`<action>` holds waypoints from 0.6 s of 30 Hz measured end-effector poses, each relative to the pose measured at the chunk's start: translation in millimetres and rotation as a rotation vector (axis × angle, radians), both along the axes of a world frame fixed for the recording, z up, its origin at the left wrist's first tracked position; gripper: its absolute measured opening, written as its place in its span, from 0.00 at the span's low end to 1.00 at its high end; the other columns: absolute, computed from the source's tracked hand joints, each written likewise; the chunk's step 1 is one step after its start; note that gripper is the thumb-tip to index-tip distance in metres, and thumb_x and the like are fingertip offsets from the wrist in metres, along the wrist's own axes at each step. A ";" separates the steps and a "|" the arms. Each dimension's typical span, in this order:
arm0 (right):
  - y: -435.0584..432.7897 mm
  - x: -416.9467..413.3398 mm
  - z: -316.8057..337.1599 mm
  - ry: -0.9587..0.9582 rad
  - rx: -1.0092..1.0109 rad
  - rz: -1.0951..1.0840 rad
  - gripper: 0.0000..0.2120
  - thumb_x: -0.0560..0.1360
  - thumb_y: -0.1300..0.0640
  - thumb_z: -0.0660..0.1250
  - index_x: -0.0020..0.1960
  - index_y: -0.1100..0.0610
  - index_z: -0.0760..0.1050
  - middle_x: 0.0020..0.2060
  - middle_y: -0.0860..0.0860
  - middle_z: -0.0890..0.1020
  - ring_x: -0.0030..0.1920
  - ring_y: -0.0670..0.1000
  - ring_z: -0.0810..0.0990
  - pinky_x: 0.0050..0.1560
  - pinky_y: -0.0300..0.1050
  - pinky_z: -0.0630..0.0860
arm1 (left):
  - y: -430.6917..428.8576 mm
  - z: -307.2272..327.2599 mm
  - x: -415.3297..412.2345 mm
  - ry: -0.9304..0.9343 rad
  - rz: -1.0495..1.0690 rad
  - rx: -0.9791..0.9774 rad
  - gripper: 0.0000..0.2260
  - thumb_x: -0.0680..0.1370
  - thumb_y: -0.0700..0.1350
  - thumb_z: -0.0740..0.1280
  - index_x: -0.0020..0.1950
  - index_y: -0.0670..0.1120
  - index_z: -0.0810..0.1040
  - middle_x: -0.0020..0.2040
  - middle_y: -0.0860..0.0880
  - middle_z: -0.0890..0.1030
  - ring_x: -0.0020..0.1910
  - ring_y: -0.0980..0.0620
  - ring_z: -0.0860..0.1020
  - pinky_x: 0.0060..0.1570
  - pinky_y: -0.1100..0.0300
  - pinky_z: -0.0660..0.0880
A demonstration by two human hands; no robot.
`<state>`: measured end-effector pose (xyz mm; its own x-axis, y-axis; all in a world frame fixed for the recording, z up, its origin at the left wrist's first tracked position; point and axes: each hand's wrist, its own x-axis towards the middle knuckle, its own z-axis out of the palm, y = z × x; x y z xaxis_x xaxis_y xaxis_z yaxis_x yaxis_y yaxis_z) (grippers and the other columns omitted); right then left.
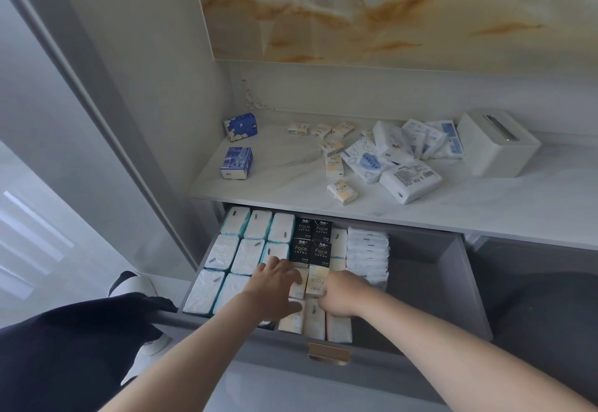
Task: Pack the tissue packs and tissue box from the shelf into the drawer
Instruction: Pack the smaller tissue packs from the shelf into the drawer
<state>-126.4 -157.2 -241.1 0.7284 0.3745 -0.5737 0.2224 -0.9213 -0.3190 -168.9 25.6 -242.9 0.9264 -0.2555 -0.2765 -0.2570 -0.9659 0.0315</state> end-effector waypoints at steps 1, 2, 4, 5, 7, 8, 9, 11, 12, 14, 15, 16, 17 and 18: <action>1.1 0.3 0.1 0.015 -0.009 0.002 0.10 0.71 0.53 0.62 0.39 0.57 0.79 0.35 0.51 0.82 0.34 0.53 0.80 0.38 0.44 0.78 | -1.4 -1.0 -0.9 -0.005 0.008 -0.005 0.29 0.73 0.63 0.68 0.71 0.54 0.66 0.71 0.51 0.65 0.69 0.48 0.62 0.68 0.51 0.62; 2.6 0.0 -0.2 0.051 -0.003 0.006 0.11 0.71 0.53 0.62 0.42 0.57 0.81 0.36 0.51 0.84 0.32 0.52 0.80 0.39 0.44 0.79 | -2.5 -2.0 -2.1 -0.013 0.002 0.018 0.30 0.73 0.63 0.68 0.71 0.53 0.65 0.71 0.50 0.65 0.69 0.47 0.62 0.68 0.51 0.63; 5.1 -1.9 -1.4 0.113 0.031 0.018 0.12 0.72 0.54 0.62 0.47 0.55 0.83 0.40 0.52 0.85 0.31 0.51 0.81 0.40 0.44 0.81 | -4.4 -3.9 -4.2 -0.035 -0.022 0.063 0.31 0.74 0.62 0.68 0.72 0.51 0.64 0.72 0.49 0.64 0.69 0.46 0.62 0.68 0.50 0.63; 6.2 -2.8 -1.9 0.097 0.042 0.006 0.11 0.72 0.55 0.62 0.47 0.54 0.82 0.42 0.52 0.85 0.33 0.51 0.82 0.40 0.45 0.81 | -4.9 -4.5 -4.3 -0.047 -0.038 0.070 0.31 0.75 0.61 0.68 0.73 0.51 0.63 0.73 0.48 0.63 0.70 0.45 0.61 0.69 0.49 0.62; 6.3 -3.6 0.1 -0.025 0.042 -0.054 0.09 0.70 0.56 0.62 0.44 0.54 0.80 0.41 0.51 0.82 0.39 0.52 0.81 0.41 0.46 0.80 | -5.0 -4.3 -3.5 -0.050 -0.090 0.082 0.33 0.74 0.63 0.66 0.75 0.52 0.62 0.76 0.48 0.61 0.73 0.45 0.58 0.71 0.48 0.60; 5.7 -3.4 2.6 -0.086 0.045 -0.083 0.08 0.69 0.57 0.61 0.41 0.55 0.79 0.40 0.50 0.81 0.39 0.52 0.80 0.39 0.44 0.79 | -5.0 -4.2 -2.8 -0.039 -0.116 0.101 0.36 0.73 0.65 0.66 0.76 0.53 0.61 0.76 0.48 0.59 0.74 0.45 0.56 0.71 0.47 0.59; 4.8 -2.7 4.1 -0.123 0.056 -0.110 0.07 0.69 0.57 0.61 0.39 0.55 0.78 0.39 0.50 0.81 0.38 0.51 0.79 0.38 0.43 0.77 | -5.0 -4.1 -2.0 -0.024 -0.138 0.129 0.39 0.71 0.67 0.67 0.76 0.53 0.59 0.77 0.48 0.58 0.75 0.45 0.55 0.71 0.47 0.59; 1.6 -0.8 3.2 -0.112 0.111 -0.140 0.10 0.69 0.58 0.61 0.44 0.54 0.80 0.45 0.49 0.82 0.44 0.51 0.80 0.44 0.44 0.78 | -3.3 -3.9 0.3 0.007 -0.137 0.175 0.42 0.69 0.68 0.70 0.76 0.53 0.59 0.76 0.48 0.58 0.75 0.45 0.55 0.71 0.47 0.60; -0.2 0.1 2.2 -0.084 0.137 -0.129 0.12 0.71 0.58 0.61 0.50 0.52 0.80 0.51 0.48 0.81 0.51 0.50 0.79 0.49 0.44 0.77 | -1.9 -3.3 1.6 0.014 -0.122 0.182 0.41 0.69 0.66 0.70 0.76 0.53 0.59 0.76 0.48 0.59 0.74 0.45 0.56 0.70 0.47 0.61; -4.3 2.0 1.1 -0.055 0.162 -0.084 0.15 0.74 0.57 0.62 0.59 0.49 0.78 0.60 0.47 0.78 0.59 0.50 0.76 0.55 0.43 0.74 | 1.3 -0.9 5.1 0.024 -0.105 0.191 0.38 0.71 0.64 0.71 0.76 0.53 0.60 0.75 0.48 0.60 0.73 0.45 0.57 0.69 0.48 0.63; -5.8 3.5 0.7 -0.055 0.161 -0.071 0.16 0.74 0.57 0.62 0.60 0.48 0.78 0.61 0.47 0.78 0.60 0.50 0.76 0.57 0.44 0.74 | 2.4 0.6 7.1 0.030 -0.105 0.198 0.37 0.72 0.62 0.70 0.76 0.54 0.61 0.75 0.48 0.59 0.73 0.45 0.58 0.69 0.48 0.63; -7.3 5.9 1.4 -0.062 0.154 -0.063 0.16 0.74 0.57 0.62 0.59 0.47 0.78 0.61 0.46 0.78 0.60 0.49 0.76 0.58 0.45 0.74 | 3.1 2.6 9.3 0.037 -0.100 0.197 0.35 0.73 0.61 0.69 0.76 0.54 0.61 0.76 0.47 0.59 0.73 0.45 0.58 0.69 0.48 0.64; -8.2 9.0 3.5 -0.074 0.148 -0.062 0.16 0.74 0.57 0.62 0.59 0.47 0.79 0.61 0.46 0.79 0.60 0.49 0.77 0.58 0.45 0.75 | 3.1 4.8 12.1 0.048 -0.087 0.178 0.34 0.73 0.61 0.69 0.76 0.53 0.62 0.76 0.47 0.59 0.73 0.45 0.58 0.69 0.48 0.65; -9.1 12.9 8.3 -0.093 0.149 -0.068 0.15 0.75 0.57 0.61 0.58 0.47 0.80 0.59 0.45 0.79 0.59 0.49 0.77 0.56 0.45 0.76 | 2.7 7.4 15.3 0.061 -0.061 0.138 0.33 0.74 0.60 0.68 0.76 0.53 0.63 0.76 0.48 0.59 0.73 0.46 0.59 0.69 0.48 0.65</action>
<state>-113.5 -166.4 -232.8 0.8021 0.3984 -0.4449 0.1962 -0.8794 -0.4337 -153.5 28.3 -235.5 0.8907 -0.2669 -0.3679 -0.3172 -0.9447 -0.0827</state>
